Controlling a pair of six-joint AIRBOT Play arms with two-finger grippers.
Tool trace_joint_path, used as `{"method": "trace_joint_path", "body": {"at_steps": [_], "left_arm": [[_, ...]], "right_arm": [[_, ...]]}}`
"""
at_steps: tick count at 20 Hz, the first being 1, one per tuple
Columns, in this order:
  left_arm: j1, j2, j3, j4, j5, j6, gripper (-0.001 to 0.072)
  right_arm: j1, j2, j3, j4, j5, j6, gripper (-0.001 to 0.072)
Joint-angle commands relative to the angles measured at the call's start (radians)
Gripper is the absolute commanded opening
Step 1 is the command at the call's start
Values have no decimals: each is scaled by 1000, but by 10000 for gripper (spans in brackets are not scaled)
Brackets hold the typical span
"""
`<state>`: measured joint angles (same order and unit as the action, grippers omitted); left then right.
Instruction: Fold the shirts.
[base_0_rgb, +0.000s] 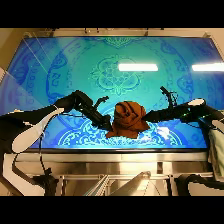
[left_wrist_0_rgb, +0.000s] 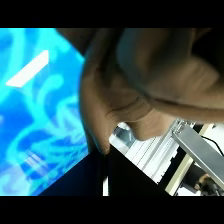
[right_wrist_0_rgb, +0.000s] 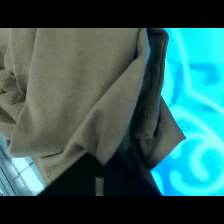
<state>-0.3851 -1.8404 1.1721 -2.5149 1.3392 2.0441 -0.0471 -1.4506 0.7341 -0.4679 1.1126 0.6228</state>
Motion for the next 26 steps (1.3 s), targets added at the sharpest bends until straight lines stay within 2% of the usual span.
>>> {"method": "trace_joint_path", "body": {"at_steps": [1,3,6,8,9,10,12,15,18,22,23,24,25,26], "left_arm": [[11,12,52,-2,40,1,18],[56,74,125,-2,123,0,18],[175,245,314,-1,200,-51,18],[277,360,498,-1,188,-111,17],[327,408,592,0,159,-117,18],[377,451,681,0,117,-124,19],[457,515,782,1,51,-132,21],[519,549,786,1,120,-135,21],[497,549,593,19,160,-124,22],[492,528,188,101,66,-39,22],[506,503,105,122,43,-36,18],[528,470,32,139,28,-36,20],[555,435,-18,141,28,-37,140],[588,395,-55,137,40,-40,407]], "right_arm": [[-3,4,3,34,44,-23,23],[-40,40,47,102,134,-36,23],[-185,163,231,376,256,-32,23],[-320,252,374,694,243,-43,24],[-378,288,423,810,212,-52,24],[-426,319,460,855,167,-51,24],[-476,371,487,771,99,-11,24],[-438,369,484,447,99,67,24],[-370,319,471,231,99,106,24],[-319,199,433,10,75,195,26],[-319,157,422,-29,69,205,139],[-322,107,420,-77,72,237,526],[-328,62,420,-135,78,315,703],[-337,29,420,-187,90,362,701]]}}
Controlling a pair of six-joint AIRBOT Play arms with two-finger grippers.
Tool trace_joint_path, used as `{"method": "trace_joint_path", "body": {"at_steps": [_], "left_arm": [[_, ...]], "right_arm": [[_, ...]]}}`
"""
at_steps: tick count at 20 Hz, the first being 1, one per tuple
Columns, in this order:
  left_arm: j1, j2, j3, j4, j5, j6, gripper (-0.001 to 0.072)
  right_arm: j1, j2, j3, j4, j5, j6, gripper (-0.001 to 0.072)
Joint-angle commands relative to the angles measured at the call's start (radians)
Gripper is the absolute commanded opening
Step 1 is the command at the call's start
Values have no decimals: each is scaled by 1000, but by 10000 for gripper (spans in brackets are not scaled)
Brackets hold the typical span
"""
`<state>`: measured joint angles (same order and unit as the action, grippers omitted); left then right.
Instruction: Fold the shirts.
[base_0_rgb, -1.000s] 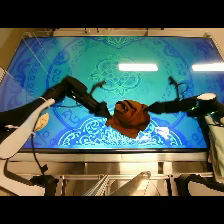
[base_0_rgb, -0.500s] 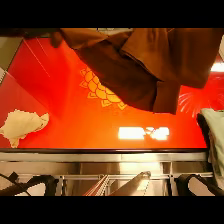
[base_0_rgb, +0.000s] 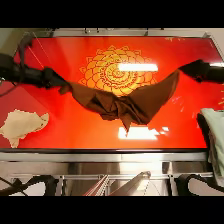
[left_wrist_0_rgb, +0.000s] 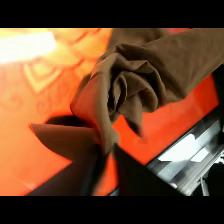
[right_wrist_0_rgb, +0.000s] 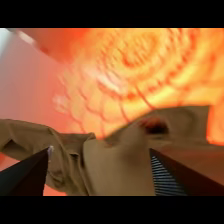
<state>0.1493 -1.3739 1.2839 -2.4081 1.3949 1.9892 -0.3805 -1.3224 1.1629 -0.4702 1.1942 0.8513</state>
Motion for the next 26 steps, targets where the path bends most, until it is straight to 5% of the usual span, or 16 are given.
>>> {"method": "trace_joint_path", "body": {"at_steps": [1,2,10,15,20,24,25,26], "left_arm": [[90,-106,-193,25,1,9,650],[122,-132,-214,14,21,1,715],[188,-193,-318,-29,5,1,714],[124,-196,-319,-28,-101,1,714],[98,-196,-319,-27,-183,1,713],[100,-196,-319,-19,-185,2,714],[101,-197,-319,-18,-186,2,714],[101,-196,-319,-17,-192,2,714]], "right_arm": [[-12,-125,-8,-224,23,156,701],[-23,-145,-8,-259,44,179,701],[56,-148,-248,-237,220,257,697],[293,-131,-571,123,-21,89,697],[525,-142,-586,363,-306,41,697],[609,-203,-572,469,-352,34,697],[618,-217,-565,482,-349,32,652],[624,-224,-560,506,-348,7,512]]}}
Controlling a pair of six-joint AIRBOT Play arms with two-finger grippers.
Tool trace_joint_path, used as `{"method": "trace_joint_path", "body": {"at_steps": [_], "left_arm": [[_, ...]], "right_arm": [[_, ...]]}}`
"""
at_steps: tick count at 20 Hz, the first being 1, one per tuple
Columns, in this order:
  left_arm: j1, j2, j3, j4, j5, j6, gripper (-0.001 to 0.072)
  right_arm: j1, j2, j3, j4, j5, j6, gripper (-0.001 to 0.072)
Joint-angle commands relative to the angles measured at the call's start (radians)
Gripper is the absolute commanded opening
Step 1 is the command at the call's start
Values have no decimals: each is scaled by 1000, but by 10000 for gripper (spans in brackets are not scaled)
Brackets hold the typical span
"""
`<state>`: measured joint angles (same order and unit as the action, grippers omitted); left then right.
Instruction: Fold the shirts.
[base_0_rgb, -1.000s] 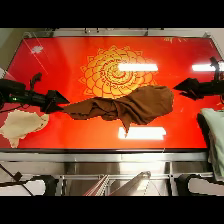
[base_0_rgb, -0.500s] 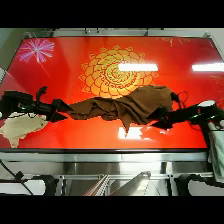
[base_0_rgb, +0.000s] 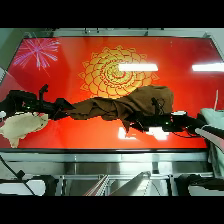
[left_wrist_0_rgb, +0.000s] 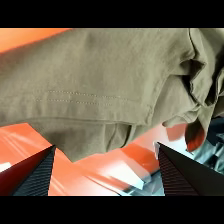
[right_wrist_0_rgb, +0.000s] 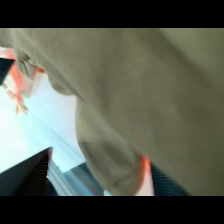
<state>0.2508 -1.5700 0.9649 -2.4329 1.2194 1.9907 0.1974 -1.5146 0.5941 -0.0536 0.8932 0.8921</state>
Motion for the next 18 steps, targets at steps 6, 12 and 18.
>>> {"method": "trace_joint_path", "body": {"at_steps": [6,12,18], "left_arm": [[41,-5,0,5,-109,-2,713],[-31,-149,47,-6,-109,-2,692],[-144,-215,292,-30,114,1,16]], "right_arm": [[47,-26,12,263,24,-190,24],[47,-23,12,260,48,-189,24],[29,10,14,260,216,-190,23]]}}
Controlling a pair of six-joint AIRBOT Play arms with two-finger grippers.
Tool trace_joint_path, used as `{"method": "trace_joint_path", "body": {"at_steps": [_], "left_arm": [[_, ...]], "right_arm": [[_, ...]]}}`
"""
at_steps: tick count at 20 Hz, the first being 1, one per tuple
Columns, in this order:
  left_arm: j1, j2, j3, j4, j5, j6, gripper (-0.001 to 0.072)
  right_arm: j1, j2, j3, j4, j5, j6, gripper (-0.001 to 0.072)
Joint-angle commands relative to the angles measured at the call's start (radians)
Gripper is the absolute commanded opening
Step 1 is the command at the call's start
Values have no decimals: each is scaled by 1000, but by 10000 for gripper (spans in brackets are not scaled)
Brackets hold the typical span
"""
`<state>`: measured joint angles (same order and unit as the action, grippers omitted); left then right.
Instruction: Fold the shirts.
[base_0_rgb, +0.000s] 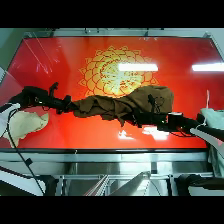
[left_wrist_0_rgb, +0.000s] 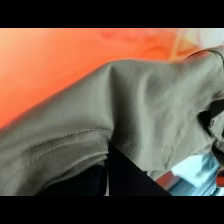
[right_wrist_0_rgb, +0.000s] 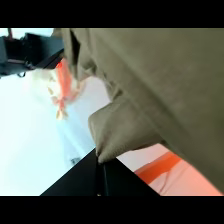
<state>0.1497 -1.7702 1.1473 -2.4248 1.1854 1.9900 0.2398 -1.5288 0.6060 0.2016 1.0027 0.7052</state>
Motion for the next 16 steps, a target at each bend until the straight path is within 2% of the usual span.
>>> {"method": "trace_joint_path", "body": {"at_steps": [1,4,6,9,12,16], "left_arm": [[-48,12,155,-39,205,2,16],[-34,182,325,-124,374,16,16],[0,365,464,-260,398,53,17],[80,634,684,-266,307,51,20],[266,819,892,-265,255,14,20],[555,904,1011,-257,248,36,21]], "right_arm": [[-39,59,11,5,176,-6,23],[-224,268,133,10,451,-2,23],[-405,453,307,8,532,52,24],[-728,689,639,-54,529,151,24],[-1028,811,922,-200,472,218,24],[-1022,786,1144,-266,289,216,24]]}}
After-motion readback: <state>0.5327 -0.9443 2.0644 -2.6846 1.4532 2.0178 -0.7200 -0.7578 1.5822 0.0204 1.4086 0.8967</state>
